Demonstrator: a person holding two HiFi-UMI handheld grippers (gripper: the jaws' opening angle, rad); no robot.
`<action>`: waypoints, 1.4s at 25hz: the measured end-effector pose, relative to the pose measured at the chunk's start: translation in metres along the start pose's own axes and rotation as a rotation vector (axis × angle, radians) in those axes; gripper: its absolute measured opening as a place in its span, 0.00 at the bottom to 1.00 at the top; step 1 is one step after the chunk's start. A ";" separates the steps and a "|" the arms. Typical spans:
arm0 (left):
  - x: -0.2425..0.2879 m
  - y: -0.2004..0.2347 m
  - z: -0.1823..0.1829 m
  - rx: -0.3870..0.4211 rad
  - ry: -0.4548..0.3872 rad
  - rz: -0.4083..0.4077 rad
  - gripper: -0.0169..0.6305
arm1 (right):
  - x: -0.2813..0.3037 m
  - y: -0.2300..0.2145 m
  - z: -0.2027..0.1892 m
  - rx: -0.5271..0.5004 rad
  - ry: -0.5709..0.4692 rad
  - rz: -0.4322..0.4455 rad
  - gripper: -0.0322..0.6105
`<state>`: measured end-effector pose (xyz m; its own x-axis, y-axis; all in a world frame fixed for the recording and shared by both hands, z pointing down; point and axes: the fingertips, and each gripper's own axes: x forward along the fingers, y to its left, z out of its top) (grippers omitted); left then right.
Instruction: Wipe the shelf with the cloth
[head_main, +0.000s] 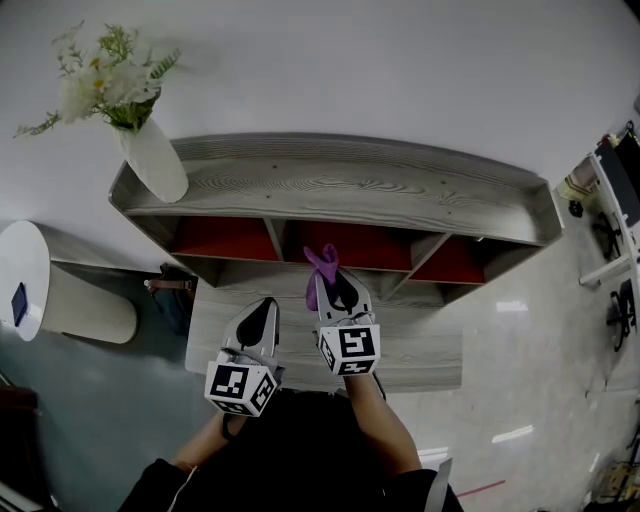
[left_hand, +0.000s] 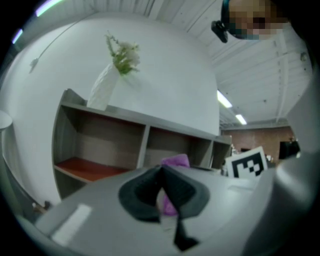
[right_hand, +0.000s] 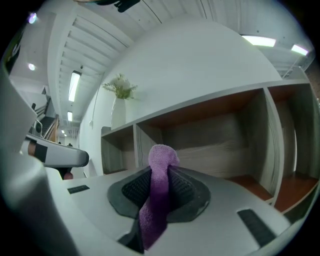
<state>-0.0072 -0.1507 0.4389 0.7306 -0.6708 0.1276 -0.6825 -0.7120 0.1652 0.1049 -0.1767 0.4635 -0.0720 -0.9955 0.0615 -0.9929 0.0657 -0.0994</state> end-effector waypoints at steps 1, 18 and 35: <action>0.003 0.002 -0.001 -0.004 0.000 0.006 0.03 | 0.005 -0.002 -0.001 -0.002 0.001 0.004 0.15; 0.006 0.020 0.004 -0.034 -0.037 0.000 0.03 | 0.011 0.010 0.007 -0.036 0.019 0.019 0.15; 0.029 -0.010 -0.001 -0.070 -0.086 0.183 0.03 | 0.018 -0.026 0.005 -0.042 0.018 0.147 0.15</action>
<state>0.0203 -0.1631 0.4419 0.5879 -0.8051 0.0786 -0.7986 -0.5622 0.2151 0.1298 -0.1962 0.4624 -0.2178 -0.9737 0.0668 -0.9747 0.2134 -0.0671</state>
